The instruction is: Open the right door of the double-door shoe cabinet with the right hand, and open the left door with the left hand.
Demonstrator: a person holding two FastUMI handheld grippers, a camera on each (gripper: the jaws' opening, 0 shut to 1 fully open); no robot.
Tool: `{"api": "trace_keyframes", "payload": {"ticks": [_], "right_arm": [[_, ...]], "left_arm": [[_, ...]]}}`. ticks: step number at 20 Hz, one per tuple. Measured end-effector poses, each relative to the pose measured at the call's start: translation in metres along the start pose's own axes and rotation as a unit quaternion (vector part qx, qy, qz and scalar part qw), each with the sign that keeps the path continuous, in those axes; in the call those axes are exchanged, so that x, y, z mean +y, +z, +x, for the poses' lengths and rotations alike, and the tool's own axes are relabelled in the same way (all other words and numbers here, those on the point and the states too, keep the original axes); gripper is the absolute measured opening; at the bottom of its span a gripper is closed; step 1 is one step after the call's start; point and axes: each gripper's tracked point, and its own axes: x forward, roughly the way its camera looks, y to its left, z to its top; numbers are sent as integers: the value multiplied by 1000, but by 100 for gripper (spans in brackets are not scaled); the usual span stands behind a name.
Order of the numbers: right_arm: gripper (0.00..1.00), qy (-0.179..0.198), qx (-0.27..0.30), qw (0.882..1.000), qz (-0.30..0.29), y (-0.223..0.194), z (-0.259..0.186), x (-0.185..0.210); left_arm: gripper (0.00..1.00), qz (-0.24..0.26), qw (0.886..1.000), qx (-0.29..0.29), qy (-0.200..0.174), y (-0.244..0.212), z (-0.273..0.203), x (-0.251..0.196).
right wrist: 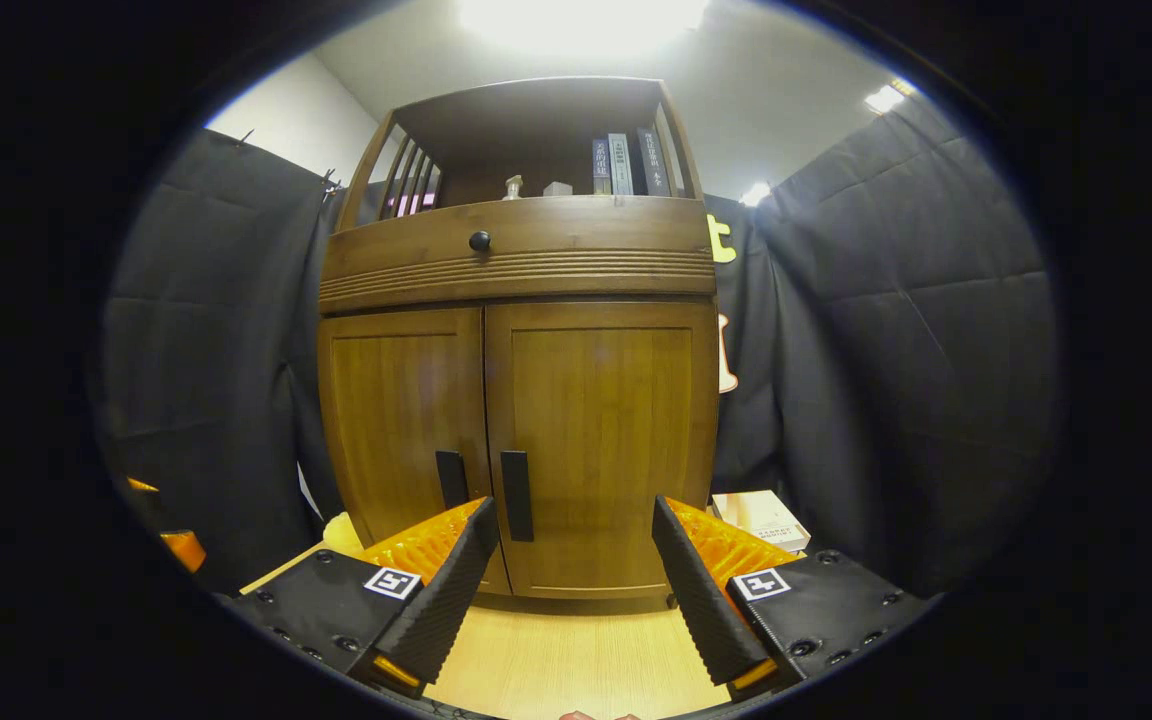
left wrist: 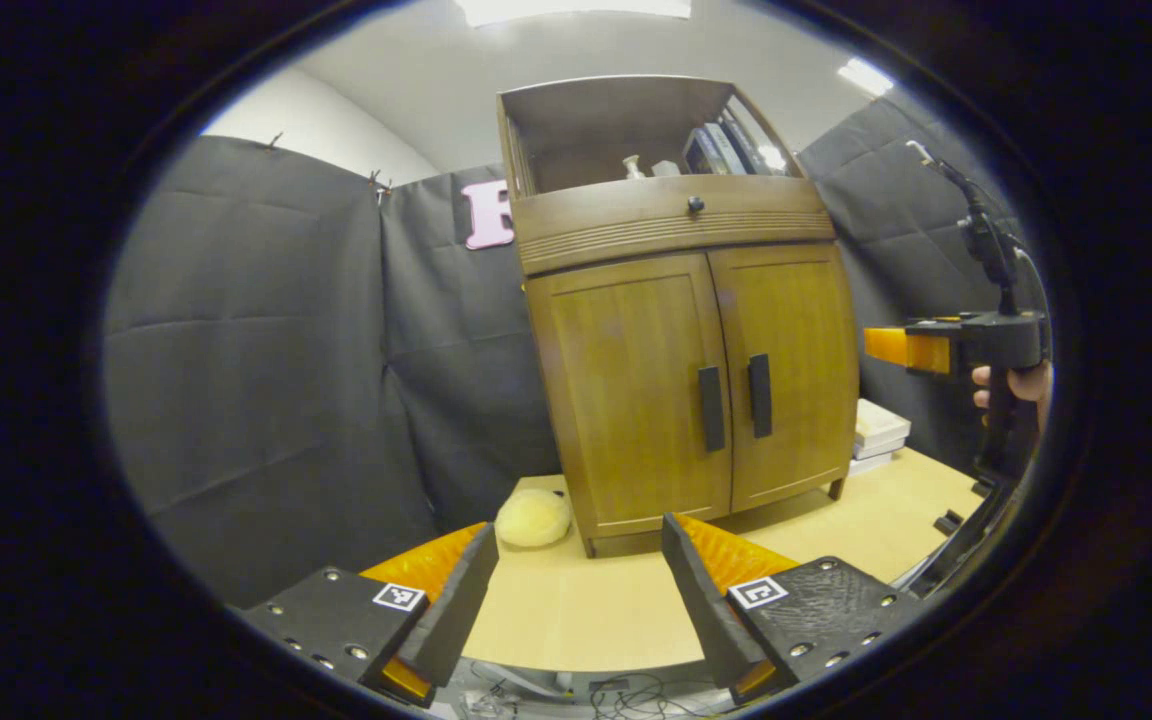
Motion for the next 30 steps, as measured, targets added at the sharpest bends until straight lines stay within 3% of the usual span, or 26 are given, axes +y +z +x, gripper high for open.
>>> {"api": "trace_keyframes", "payload": {"ticks": [4, 10, 22, 30], "right_arm": [[96, -2, 1, 1000, -3, -2, -1, -4], [97, 0, -3, 1000, -4, 1, 11, -2], [97, 46, -23, 998, 31, 18, 84, 50], [96, 53, -8, 999, -12, -13, 145, 66]], "left_arm": [[95, -44, 998, -26, -31, 8, -1, -9], [95, -97, 993, -43, -42, 13, -7, -10], [95, -108, 994, -16, -13, -1, -4, -2], [95, -89, 996, 14, 22, -7, -3, 4]]}}
